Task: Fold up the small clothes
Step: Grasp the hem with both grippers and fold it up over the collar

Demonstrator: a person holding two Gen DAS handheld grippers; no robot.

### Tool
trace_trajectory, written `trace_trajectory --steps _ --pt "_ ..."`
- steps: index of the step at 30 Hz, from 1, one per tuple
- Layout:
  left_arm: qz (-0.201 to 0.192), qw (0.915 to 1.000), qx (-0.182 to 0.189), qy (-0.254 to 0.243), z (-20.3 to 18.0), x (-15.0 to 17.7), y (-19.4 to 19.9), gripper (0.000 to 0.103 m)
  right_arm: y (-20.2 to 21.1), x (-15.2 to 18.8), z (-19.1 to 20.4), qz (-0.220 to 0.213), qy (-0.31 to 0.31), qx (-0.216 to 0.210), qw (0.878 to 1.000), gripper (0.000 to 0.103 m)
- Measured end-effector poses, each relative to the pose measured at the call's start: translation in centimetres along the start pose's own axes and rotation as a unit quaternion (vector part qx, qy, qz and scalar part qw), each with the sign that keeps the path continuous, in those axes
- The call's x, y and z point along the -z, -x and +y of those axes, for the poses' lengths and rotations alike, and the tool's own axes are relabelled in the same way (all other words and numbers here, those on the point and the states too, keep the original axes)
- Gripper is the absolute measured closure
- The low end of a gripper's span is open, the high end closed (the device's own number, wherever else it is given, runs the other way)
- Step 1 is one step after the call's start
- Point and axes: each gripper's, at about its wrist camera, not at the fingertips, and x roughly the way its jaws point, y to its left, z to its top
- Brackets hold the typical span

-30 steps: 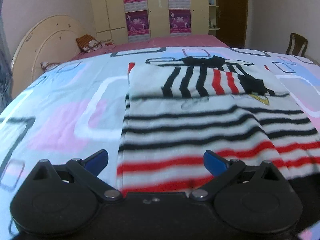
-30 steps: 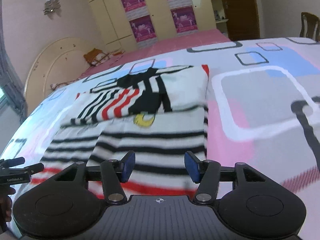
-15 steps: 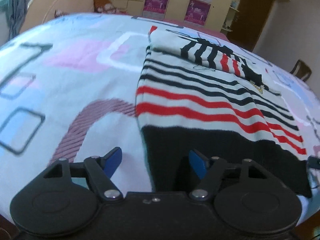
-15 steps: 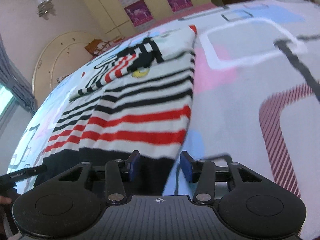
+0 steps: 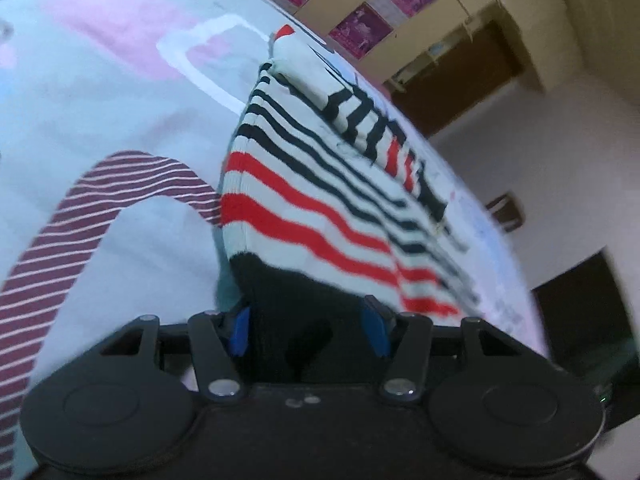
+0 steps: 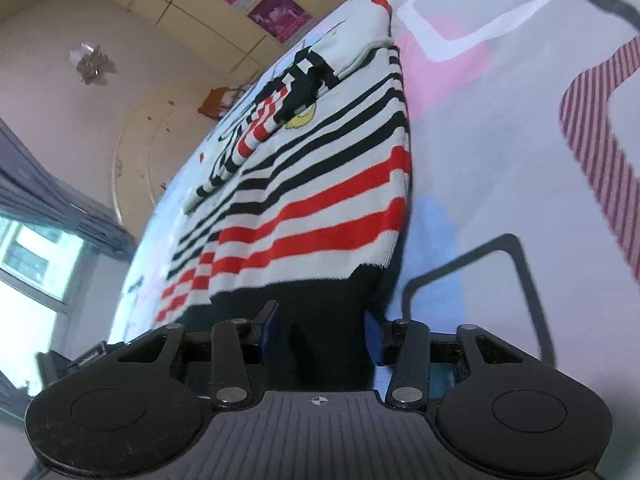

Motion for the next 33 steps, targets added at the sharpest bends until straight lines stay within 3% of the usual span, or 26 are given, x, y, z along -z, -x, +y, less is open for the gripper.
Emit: trace_trajectory --steps 2,4,7,9,10,11,12,15,18,20,25,29,33 --pt "0.006 0.9999 0.010 0.006 0.1 0.3 -0.1 0.060 -0.2 0.0 -0.4 0.004 -0.013 -0.004 1.000 0.074" --pt "0.013 0.9997 0.019 0.000 -0.1 1.3 0.0 0.060 0.0 0.4 -0.8 0.011 -0.024 -0.017 0.999 0.084" --pt "0.005 0.9998 0.020 -0.002 -0.2 1.8 0.0 0.061 0.4 1.1 -1.2 0.014 -0.026 -0.026 0.999 0.086" --pt "0.002 0.9998 0.016 0.007 -0.2 1.3 -0.6 0.068 0.3 0.7 -1.4 0.012 -0.030 -0.028 0.999 0.092" --pt "0.001 0.9999 0.010 0.004 -0.3 1.0 -0.9 0.079 0.1 0.5 -1.3 0.012 -0.027 -0.027 0.999 0.093" --pt "0.001 1.0000 0.001 -0.002 -0.5 0.8 -1.1 0.098 0.0 0.4 -1.2 0.009 -0.020 -0.026 0.999 0.094" --pt "-0.006 0.9999 -0.009 -0.007 -0.8 0.8 -1.0 0.097 0.0 0.3 -1.0 0.005 -0.011 -0.022 1.000 0.095" --pt "-0.062 0.9980 0.011 -0.011 -1.1 1.7 1.4 0.097 2.1 0.4 -0.7 -0.041 -0.005 -0.040 0.998 0.095" --pt "-0.041 0.9985 -0.036 0.002 0.5 2.6 1.0 0.097 2.9 1.0 -1.5 -0.047 0.002 -0.013 0.999 0.096" --pt "-0.046 0.9983 -0.026 0.023 1.2 2.7 0.8 0.097 2.0 1.2 -2.1 -0.025 0.006 0.004 1.000 0.096" --pt "-0.068 0.9975 -0.015 0.016 -0.6 1.8 1.4 0.098 3.1 -0.4 -0.5 -0.062 0.023 -0.013 0.998 0.096" --pt "-0.110 0.9935 0.027 0.012 -2.6 -1.3 2.4 0.098 4.2 -4.0 2.0 -0.102 0.051 -0.030 0.993 0.096" --pt "-0.149 0.9864 0.070 -0.013 -5.9 -6.9 1.7 0.097 4.0 -9.2 5.0 -0.144 0.076 -0.035 0.986 0.096"
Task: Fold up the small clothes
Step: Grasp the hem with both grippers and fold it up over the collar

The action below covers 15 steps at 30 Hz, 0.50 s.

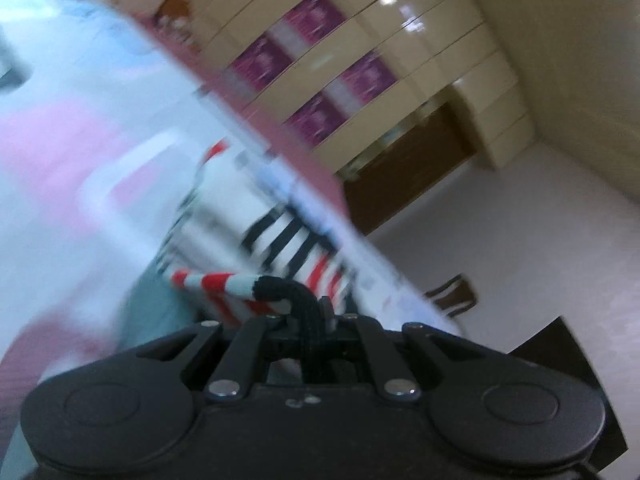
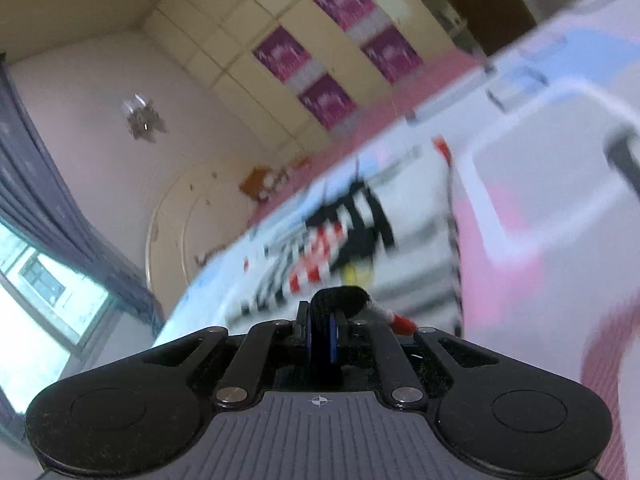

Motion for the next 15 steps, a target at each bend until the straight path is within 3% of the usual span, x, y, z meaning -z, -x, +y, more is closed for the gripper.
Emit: trace_trajectory --steps 4,7,11,15 --pt "-0.014 0.9994 0.030 -0.004 -2.4 -5.3 -4.7 0.097 -3.1 -6.0 0.9 -0.033 0.001 0.009 0.999 0.096" --pt "-0.006 0.9996 0.024 -0.011 -3.4 -9.0 -9.7 0.097 -6.4 -10.4 0.9 -0.046 -0.013 0.015 0.999 0.096" --pt "0.036 0.9991 -0.019 -0.011 -2.1 -11.5 -16.7 0.097 -12.5 -14.7 -0.7 -0.023 -0.036 0.052 0.998 0.096" --pt "0.099 0.9922 -0.075 0.007 2.4 -11.7 -23.4 0.097 -20.3 -16.1 -5.6 0.027 -0.100 0.089 0.991 0.096"
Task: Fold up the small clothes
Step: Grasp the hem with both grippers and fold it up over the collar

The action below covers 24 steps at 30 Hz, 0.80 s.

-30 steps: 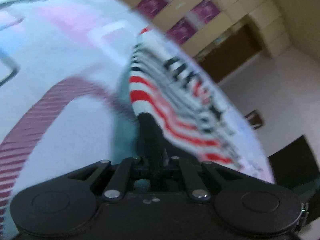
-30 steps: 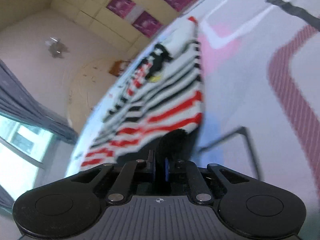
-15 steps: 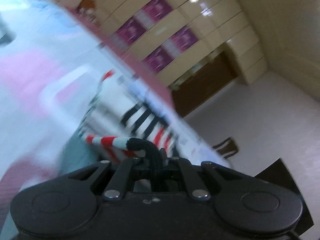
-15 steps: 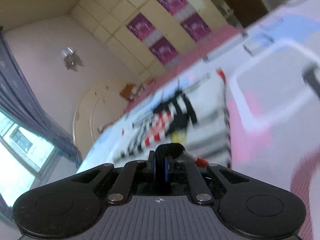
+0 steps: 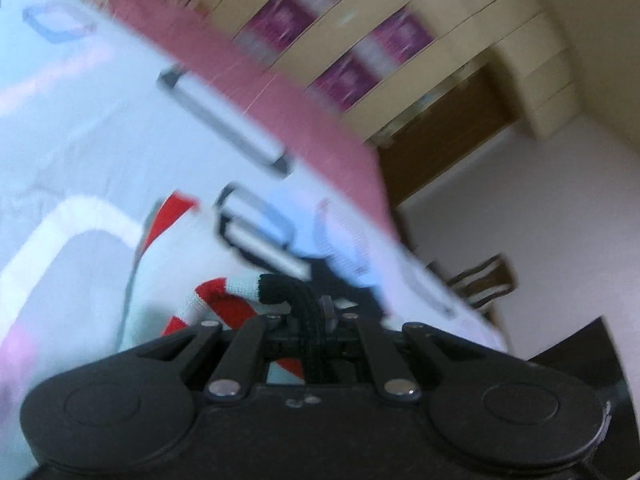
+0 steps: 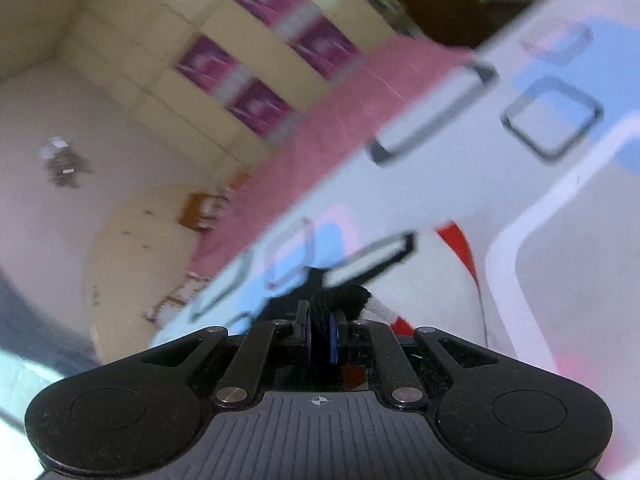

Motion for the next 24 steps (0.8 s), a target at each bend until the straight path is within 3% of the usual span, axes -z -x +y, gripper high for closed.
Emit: trace_trajectory --steps 3,6,7,8,9,10,12,15,18,22,23,24 --pt "0.023 0.9995 -0.002 0.020 2.4 -0.5 -3.3 0.096 -4.2 -0.7 -3.0 0.024 -0.037 0.014 0.999 0.095" --pt "0.018 0.9992 0.018 0.032 3.9 -1.2 -5.2 0.080 -6.2 -1.3 -4.8 0.016 -0.060 -0.001 0.998 0.095" --pt "0.010 0.9989 0.030 0.035 4.1 -1.3 -5.3 0.061 -6.6 -1.5 -5.1 0.010 -0.064 -0.005 0.998 0.086" --pt "0.001 0.9985 0.037 0.040 4.4 -1.5 -5.3 0.034 -7.1 -1.7 -5.4 0.004 -0.069 0.001 0.998 0.071" --pt "-0.010 0.9982 0.040 0.043 4.5 -1.8 -5.3 0.025 -7.1 -1.9 -5.7 -0.015 -0.070 0.016 0.997 0.030" --pt "-0.019 0.9977 0.048 0.044 4.7 -1.9 -5.2 0.020 -6.9 -2.0 -5.9 -0.038 -0.061 0.019 0.997 0.024" --pt "-0.017 0.9988 0.040 0.025 4.3 -2.3 -5.1 0.021 -6.7 -2.2 -6.0 -0.035 -0.050 0.018 0.998 0.024" --pt "0.021 0.9970 -0.022 -0.071 2.8 -2.8 -5.3 0.036 -6.2 -1.6 -5.0 -0.022 0.021 0.027 0.999 0.040" --pt "0.057 0.9815 -0.074 -0.167 1.3 -2.5 -6.7 0.041 -7.3 -0.3 -3.1 0.007 0.116 0.062 0.991 0.044" --pt "0.072 0.9539 -0.129 -0.261 -1.0 -1.4 -8.6 0.042 -10.2 1.3 -0.6 0.029 0.226 0.118 0.967 0.047" --pt "0.069 0.9477 -0.141 -0.278 -1.3 -1.1 -9.0 0.052 -10.9 1.8 0.1 0.033 0.255 0.135 0.957 0.053" --pt "0.063 0.9413 -0.152 -0.295 -1.6 -0.7 -9.2 0.056 -11.5 2.5 0.6 0.035 0.288 0.157 0.944 0.069"
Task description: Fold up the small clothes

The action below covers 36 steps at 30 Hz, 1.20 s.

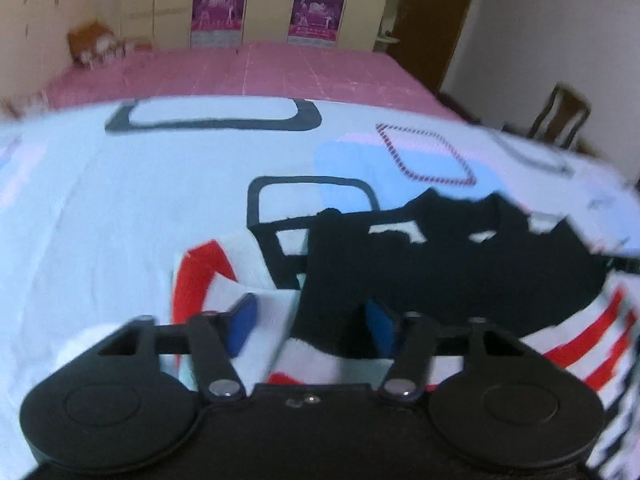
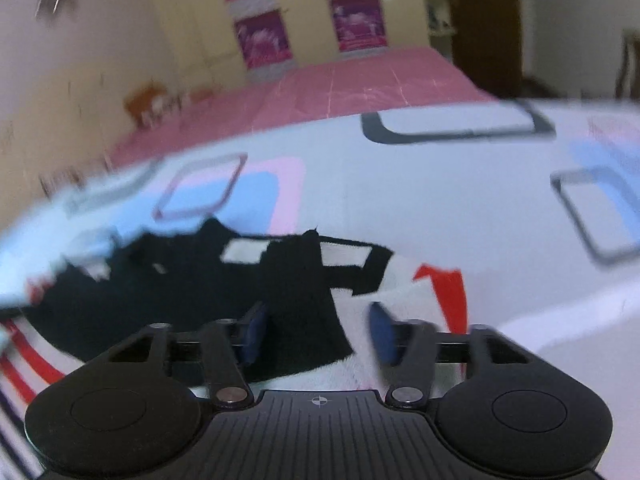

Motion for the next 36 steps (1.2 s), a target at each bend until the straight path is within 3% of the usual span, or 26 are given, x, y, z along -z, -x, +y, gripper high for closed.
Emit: trace_trajectory --steps 1,2,3,5,7,10,12,13,14,15,16,17,18,19,21,25,27,30,33,36 --pt "-0.007 1.0000 0.001 -0.006 -0.1 0.0 0.0 0.071 -0.3 0.1 0.8 0.004 0.034 0.021 0.999 0.078" --pt "-0.023 0.9997 -0.002 -0.005 -0.2 0.1 0.3 0.095 -0.6 0.4 1.2 0.003 0.054 0.028 0.998 0.087" --pt "-0.038 0.9992 0.006 0.003 0.0 -0.1 0.8 0.099 -0.4 0.4 1.5 -0.003 0.067 0.030 0.997 0.101" --pt "-0.067 0.9975 0.001 0.023 0.6 0.0 1.6 0.099 0.3 0.1 1.1 -0.028 0.061 0.038 0.997 0.101" --pt "-0.061 0.9974 -0.004 0.039 1.3 0.1 0.8 0.099 1.0 0.0 0.3 -0.049 0.044 0.047 0.997 0.101" --pt "-0.045 0.9977 -0.010 0.049 1.6 0.0 -0.3 0.098 -1.3 1.1 -0.9 0.002 0.026 0.061 0.998 0.101" --pt "-0.042 0.9979 -0.011 0.048 1.5 -0.2 -0.3 0.098 -1.4 1.2 -0.8 -0.002 0.022 0.066 0.998 0.101" --pt "-0.040 0.9981 -0.014 0.044 1.5 -0.3 -0.1 0.092 -1.2 1.0 -0.6 -0.003 0.022 0.071 0.997 0.100" --pt "-0.042 0.9980 -0.022 0.043 1.3 -0.3 0.3 0.072 -0.6 0.9 -0.3 -0.009 0.021 0.071 0.997 0.100" --pt "-0.050 0.9974 -0.033 0.039 0.9 -0.4 1.1 0.057 0.1 0.7 0.2 -0.023 0.016 0.072 0.997 0.081" --pt "-0.070 0.9962 -0.041 0.031 0.1 -0.3 2.2 0.030 1.2 0.7 0.7 -0.049 0.015 0.079 0.996 0.038" --pt "-0.097 0.9943 -0.036 0.025 -1.0 -0.2 3.2 0.016 2.2 0.7 1.3 -0.074 0.019 0.074 0.994 0.026" --pt "-0.111 0.9935 -0.016 0.018 -1.9 -0.2 3.7 0.017 2.6 0.7 2.4 -0.082 0.028 0.050 0.995 0.026" --pt "-0.109 0.9939 0.017 0.000 -3.6 -0.3 3.7 0.020 2.2 0.6 3.7 -0.068 0.039 0.030 0.996 0.032" --pt "-0.095 0.9938 0.048 -0.031 -6.6 -0.3 3.0 0.024 1.1 0.8 6.5 -0.045 0.066 0.001 0.997 0.049" --pt "-0.074 0.9926 0.071 -0.065 -10.0 0.3 1.0 0.025 -1.5 2.1 11.5 -0.017 0.124 -0.024 0.992 0.051" --pt "-0.060 0.9947 0.050 -0.067 -9.1 0.8 0.3 0.024 -2.6 2.7 11.9 -0.002 0.137 -0.022 0.990 0.051" --pt "-0.057 0.9971 -0.009 -0.050 -4.9 2.4 0.6 0.022 -2.0 2.8 8.6 -0.004 0.112 0.000 0.994 0.051" --pt "-0.065 0.9969 0.003 -0.045 -2.6 3.5 1.9 0.022 -0.3 3.4 4.0 -0.016 0.067 0.044 0.997 0.051" --pt "-0.059 0.9960 -0.019 -0.065 -3.8 3.0 2.0 0.022 0.3 3.7 3.3 -0.019 0.077 0.050 0.996 0.051"
